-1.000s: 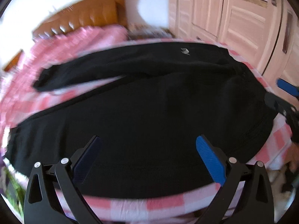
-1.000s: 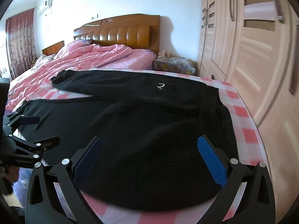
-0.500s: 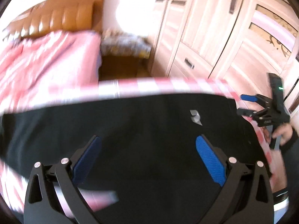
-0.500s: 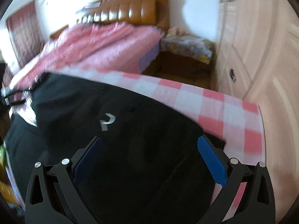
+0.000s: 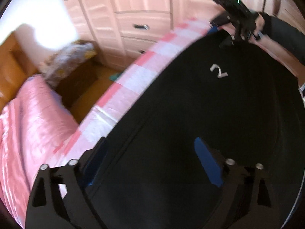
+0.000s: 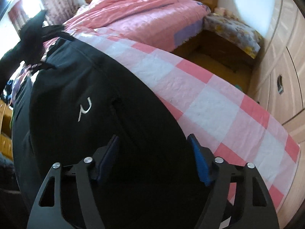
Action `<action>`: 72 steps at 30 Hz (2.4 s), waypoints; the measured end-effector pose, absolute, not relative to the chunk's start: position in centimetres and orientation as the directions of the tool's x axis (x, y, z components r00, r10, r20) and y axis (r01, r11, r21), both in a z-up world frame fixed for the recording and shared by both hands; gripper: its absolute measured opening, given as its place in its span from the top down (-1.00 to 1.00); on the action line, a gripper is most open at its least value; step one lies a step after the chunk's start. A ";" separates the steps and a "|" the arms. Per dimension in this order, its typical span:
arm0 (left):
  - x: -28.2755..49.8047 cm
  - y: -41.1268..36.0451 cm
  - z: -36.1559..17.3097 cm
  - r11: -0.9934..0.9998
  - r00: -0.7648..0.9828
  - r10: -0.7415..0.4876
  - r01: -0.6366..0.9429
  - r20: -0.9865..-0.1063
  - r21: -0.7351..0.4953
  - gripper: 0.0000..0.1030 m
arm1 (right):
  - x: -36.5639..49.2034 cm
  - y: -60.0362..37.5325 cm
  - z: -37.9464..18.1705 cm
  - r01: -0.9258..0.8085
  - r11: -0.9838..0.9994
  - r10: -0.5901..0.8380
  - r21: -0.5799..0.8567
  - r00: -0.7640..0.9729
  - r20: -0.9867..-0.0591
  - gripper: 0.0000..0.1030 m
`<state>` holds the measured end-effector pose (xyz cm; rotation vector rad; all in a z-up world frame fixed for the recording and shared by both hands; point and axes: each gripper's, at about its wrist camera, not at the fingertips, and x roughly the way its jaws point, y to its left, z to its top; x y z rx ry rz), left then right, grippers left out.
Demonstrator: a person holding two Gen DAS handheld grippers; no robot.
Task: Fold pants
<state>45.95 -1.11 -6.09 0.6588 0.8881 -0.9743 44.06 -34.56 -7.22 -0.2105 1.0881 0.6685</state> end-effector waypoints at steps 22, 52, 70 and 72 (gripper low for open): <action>53.5 -1.4 -8.1 0.346 -0.100 -0.485 0.891 -0.869 -0.295 -0.29 | 30.2 -32.3 1.6 -0.550 0.807 0.312 -0.216 0.707 -0.635 0.68; 6.6 3.3 -9.5 0.416 0.499 -0.352 0.841 -0.792 0.345 0.80 | 5.5 -28.6 -5.7 -0.513 0.837 0.233 -0.191 0.650 -0.724 0.74; 4.2 4.8 -6.7 0.683 0.613 -0.430 0.701 -0.662 0.205 -0.03 | 1.6 -37.3 -6.2 -0.100 0.904 0.353 0.415 0.723 -0.594 -0.22; 4.2 4.9 -7.0 0.686 0.600 -0.439 0.705 -0.669 0.181 -0.03 | 2.2 -37.6 -6.6 -0.072 0.884 0.363 0.463 0.730 -0.579 -0.19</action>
